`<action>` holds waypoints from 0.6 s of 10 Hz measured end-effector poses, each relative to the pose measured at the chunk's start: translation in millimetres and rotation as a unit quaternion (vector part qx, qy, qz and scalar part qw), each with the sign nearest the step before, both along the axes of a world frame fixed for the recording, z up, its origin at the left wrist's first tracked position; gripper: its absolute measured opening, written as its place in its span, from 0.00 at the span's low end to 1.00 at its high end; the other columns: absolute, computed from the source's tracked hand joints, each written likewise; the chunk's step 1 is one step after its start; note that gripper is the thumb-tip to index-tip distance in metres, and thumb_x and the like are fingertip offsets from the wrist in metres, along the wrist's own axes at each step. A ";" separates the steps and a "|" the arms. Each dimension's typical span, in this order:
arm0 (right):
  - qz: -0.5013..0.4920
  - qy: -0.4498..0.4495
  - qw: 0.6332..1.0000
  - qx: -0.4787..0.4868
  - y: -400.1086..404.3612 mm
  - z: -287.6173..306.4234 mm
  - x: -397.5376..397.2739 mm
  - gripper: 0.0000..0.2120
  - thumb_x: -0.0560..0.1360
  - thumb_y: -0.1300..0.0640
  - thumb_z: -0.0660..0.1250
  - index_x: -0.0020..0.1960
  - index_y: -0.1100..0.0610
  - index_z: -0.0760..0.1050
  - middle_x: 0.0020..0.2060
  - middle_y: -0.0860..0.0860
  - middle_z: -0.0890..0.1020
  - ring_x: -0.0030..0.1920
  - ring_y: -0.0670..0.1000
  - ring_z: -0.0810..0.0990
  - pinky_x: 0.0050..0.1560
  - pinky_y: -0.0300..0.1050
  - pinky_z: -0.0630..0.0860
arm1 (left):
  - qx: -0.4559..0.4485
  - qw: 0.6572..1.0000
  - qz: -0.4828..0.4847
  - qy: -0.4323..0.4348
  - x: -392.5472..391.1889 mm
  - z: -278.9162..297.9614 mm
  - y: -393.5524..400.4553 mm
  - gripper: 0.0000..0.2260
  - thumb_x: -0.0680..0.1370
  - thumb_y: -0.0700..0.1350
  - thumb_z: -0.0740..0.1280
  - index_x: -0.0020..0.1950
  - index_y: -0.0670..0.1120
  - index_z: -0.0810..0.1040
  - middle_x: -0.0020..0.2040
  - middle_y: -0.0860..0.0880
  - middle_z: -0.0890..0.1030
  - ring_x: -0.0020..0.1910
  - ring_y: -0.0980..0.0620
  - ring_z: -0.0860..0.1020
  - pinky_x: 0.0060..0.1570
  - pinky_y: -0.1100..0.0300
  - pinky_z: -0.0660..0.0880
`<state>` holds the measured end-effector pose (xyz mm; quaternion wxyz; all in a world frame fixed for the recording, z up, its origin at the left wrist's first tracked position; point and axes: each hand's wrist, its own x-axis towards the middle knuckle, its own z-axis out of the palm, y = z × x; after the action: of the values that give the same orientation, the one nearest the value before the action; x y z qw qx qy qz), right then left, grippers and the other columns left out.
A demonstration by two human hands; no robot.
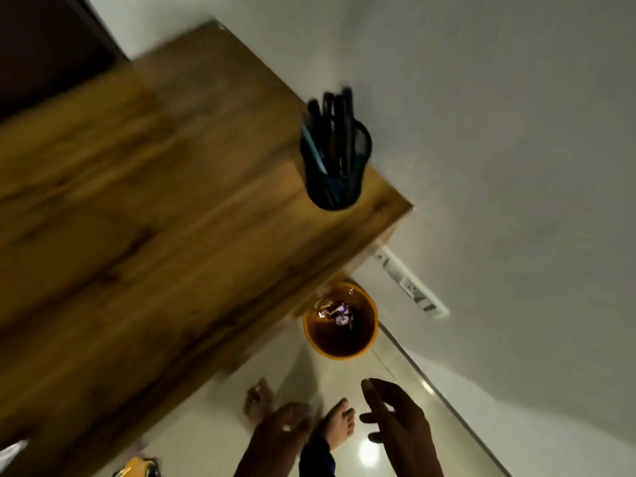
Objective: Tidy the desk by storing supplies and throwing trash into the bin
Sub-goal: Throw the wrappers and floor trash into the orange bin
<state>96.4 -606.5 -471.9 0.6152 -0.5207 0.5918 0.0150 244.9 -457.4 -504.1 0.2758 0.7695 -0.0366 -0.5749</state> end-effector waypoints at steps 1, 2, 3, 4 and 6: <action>0.049 -0.020 0.998 -0.029 13.8 76.0 29.7 0.18 0.71 0.37 0.73 0.55 0.46 0.82 0.48 0.43 0.86 0.40 0.45 0.86 0.36 0.43 0.81 | -0.038 0.998 -0.026 0.039 1.0 82.0 12.9 0.04 0.78 0.54 0.67 0.52 0.60 0.77 0.43 0.67 0.83 0.44 0.74 0.77 0.50 0.78 0.71; 0.088 -0.049 0.993 -0.054 31.9 141.0 63.0 0.15 0.71 0.38 0.74 0.53 0.44 0.83 0.46 0.45 0.87 0.40 0.45 0.86 0.40 0.48 0.83 | -0.064 0.996 -0.040 -0.039 13.0 136.4 53.8 0.20 0.78 0.46 0.66 0.25 0.45 0.74 0.48 0.42 0.88 0.52 0.52 0.84 0.57 0.63 0.75; 0.203 -0.121 0.968 -0.085 57.3 209.3 104.3 0.07 0.72 0.49 0.75 0.49 0.45 0.84 0.42 0.47 0.88 0.39 0.44 0.86 0.41 0.49 0.82 | -0.169 0.983 0.072 -0.017 43.6 154.7 90.0 0.04 0.69 0.43 0.76 0.37 0.43 0.88 0.51 0.39 0.87 0.45 0.48 0.86 0.45 0.61 0.79; 0.254 -0.147 0.949 -0.113 75.8 223.8 135.2 0.09 0.68 0.45 0.76 0.46 0.46 0.84 0.41 0.44 0.87 0.40 0.45 0.86 0.44 0.50 0.83 | -0.209 0.963 0.150 -0.081 50.5 182.4 128.2 0.12 0.70 0.50 0.74 0.53 0.54 0.84 0.57 0.48 0.86 0.52 0.53 0.85 0.54 0.61 0.80; 0.454 -0.151 0.845 -0.237 143.4 217.3 192.1 0.16 0.68 0.47 0.80 0.51 0.36 0.79 0.44 0.36 0.85 0.43 0.34 0.83 0.42 0.33 0.81 | -0.191 0.889 0.342 -0.239 82.9 222.7 206.3 0.07 0.78 0.38 0.73 0.54 0.48 0.85 0.45 0.46 0.88 0.43 0.48 0.87 0.41 0.67 0.77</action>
<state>288.5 -463.1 -254.6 0.4789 -0.8572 0.1747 0.0730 327.8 -251.1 -281.3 0.5797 0.7810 0.0552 -0.2256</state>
